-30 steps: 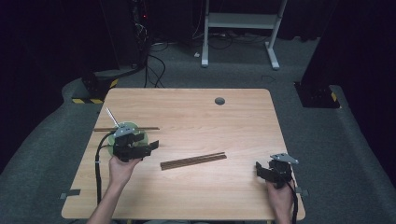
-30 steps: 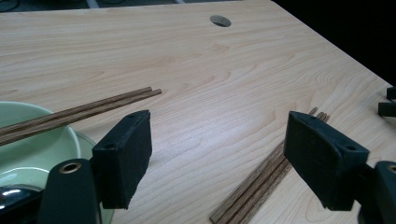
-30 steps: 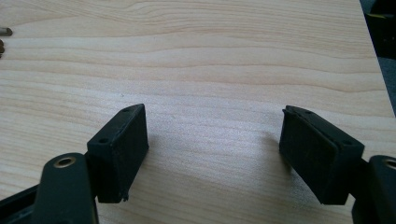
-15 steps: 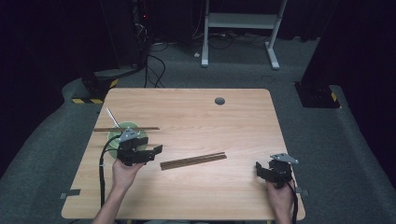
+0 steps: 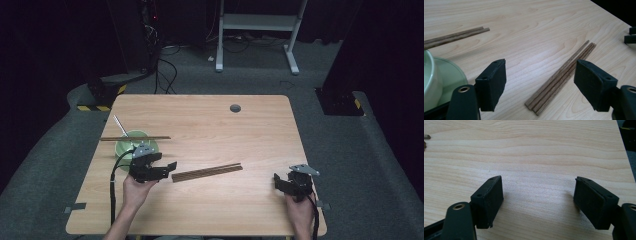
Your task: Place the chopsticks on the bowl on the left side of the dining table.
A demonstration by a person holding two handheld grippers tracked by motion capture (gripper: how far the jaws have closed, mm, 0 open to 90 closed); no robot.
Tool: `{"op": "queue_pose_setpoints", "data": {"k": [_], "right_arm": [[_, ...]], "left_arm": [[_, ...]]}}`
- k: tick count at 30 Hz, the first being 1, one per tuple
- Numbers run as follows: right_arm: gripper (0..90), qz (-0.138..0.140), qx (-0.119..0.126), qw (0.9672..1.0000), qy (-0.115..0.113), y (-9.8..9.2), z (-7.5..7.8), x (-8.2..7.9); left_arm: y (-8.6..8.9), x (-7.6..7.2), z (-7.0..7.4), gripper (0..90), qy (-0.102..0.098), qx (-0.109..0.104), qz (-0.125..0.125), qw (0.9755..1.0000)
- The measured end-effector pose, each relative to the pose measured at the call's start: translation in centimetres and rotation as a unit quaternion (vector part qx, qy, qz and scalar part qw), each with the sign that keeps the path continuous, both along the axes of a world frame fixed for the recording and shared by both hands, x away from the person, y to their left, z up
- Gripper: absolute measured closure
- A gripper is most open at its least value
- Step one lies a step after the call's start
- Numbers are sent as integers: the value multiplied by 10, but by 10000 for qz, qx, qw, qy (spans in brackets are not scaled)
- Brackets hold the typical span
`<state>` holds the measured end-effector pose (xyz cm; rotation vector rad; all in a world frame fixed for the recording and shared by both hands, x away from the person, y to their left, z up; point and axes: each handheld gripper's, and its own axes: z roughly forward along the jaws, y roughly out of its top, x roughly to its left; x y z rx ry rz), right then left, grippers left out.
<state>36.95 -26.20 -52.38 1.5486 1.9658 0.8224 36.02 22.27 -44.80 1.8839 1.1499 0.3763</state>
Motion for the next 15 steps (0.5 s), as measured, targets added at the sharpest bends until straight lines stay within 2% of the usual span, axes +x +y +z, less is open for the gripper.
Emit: {"op": "queue_pose_setpoints", "data": {"k": [4,11,15], "right_arm": [[235,-2,1,10000,1,0,0,0],[235,-2,1,10000,1,0,0,0],[235,-2,1,10000,1,0,0,0]], "left_arm": [[-1,-2,-4,267,30,51,-14,10000],[-2,-6,-12,271,69,10,-8,10000],[-2,-7,-17,271,101,100,2,9999]]}}
